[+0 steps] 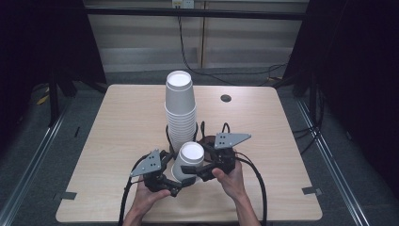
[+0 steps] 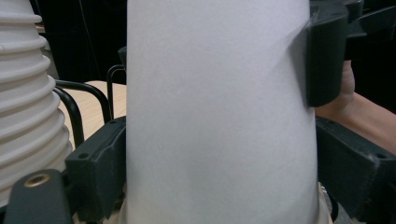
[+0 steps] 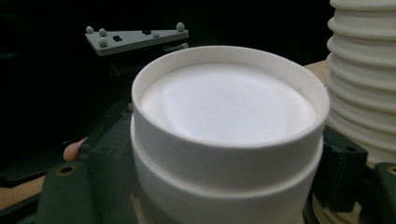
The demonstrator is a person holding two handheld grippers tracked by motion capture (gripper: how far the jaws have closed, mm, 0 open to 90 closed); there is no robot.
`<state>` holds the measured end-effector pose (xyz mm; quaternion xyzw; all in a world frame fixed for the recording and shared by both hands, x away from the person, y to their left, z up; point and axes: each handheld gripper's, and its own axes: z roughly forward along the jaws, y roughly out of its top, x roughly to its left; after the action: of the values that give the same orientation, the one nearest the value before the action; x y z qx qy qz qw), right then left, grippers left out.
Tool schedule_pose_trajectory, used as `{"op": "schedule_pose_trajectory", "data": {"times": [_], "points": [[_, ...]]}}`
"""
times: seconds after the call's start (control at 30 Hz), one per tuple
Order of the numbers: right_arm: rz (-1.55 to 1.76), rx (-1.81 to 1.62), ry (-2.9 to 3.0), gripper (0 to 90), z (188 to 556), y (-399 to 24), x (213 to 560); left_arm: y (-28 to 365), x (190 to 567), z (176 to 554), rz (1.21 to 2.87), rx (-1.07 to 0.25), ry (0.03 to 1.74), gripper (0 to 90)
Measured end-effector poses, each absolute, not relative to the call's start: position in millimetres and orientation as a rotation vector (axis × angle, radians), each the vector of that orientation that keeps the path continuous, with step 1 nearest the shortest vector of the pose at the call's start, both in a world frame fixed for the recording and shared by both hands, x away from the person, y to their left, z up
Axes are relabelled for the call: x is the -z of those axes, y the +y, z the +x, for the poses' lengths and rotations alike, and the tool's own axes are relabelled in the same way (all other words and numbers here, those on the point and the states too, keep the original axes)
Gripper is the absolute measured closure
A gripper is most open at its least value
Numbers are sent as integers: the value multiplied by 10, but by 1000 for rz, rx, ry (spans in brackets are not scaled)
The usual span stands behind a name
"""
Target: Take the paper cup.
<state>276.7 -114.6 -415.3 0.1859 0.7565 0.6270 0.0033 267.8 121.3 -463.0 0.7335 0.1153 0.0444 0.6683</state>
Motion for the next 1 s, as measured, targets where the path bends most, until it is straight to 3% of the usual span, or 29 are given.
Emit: {"op": "schedule_pose_trajectory", "data": {"times": [0.3, 0.43, 1.0], "points": [[581, -1959, 2385, 196, 2770, -1119, 4176, 1249, 4617, 2687, 1692, -90, 261, 165], [590, -1952, 2400, 135, 2779, -1106, 4176, 1240, 4592, 2689, 1723, -88, 256, 173], [634, -1933, 2353, 130, 2771, -1275, 4141, 1329, 4543, 2747, 1844, -115, 280, 173]]}}
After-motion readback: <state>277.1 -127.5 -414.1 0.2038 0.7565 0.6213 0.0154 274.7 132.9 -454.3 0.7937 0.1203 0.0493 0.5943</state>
